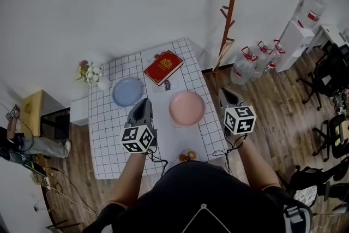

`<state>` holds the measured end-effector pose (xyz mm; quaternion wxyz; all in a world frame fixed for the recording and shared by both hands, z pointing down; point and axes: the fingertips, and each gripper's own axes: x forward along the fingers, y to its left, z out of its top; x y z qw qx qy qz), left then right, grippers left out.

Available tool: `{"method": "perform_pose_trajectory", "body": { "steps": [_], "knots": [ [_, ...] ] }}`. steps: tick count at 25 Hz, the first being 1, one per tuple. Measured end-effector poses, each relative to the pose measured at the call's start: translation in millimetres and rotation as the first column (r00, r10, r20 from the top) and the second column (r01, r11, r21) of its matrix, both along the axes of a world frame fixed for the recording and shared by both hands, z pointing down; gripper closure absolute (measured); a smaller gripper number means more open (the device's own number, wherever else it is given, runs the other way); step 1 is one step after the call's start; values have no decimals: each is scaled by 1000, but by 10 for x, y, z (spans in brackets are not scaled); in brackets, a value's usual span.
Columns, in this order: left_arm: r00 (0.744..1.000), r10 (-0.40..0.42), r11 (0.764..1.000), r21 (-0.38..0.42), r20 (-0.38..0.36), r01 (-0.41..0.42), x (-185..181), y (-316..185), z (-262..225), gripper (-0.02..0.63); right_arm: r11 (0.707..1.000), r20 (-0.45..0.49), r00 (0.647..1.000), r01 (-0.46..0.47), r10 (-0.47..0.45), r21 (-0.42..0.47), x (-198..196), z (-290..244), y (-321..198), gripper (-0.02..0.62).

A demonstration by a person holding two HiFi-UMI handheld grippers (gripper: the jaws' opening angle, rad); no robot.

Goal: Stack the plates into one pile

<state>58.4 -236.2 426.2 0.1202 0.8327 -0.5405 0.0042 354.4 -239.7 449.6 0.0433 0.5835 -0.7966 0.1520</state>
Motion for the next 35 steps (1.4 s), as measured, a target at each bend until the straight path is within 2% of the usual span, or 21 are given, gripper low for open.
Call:
{"method": "perform_pose_trajectory", "body": {
  "steps": [7, 13, 25, 35],
  "knots": [
    [1000, -15, 1000, 15, -13, 15, -58, 21, -65, 611, 1000, -12, 1000, 20, -20, 12, -118, -48, 4, 591],
    [998, -32, 999, -21, -46, 31, -95, -4, -11, 611, 1000, -16, 1000, 20, -20, 8, -127, -43, 10, 591],
    [998, -9, 1000, -5, -59, 8, -24, 16, -39, 611, 1000, -12, 1000, 6, -6, 3, -104, -17, 17, 591],
    [996, -68, 997, -36, -60, 66, -162, 57, 17, 611, 999, -12, 999, 35, -35, -7, -188, 7, -29, 591]
  ]
}}
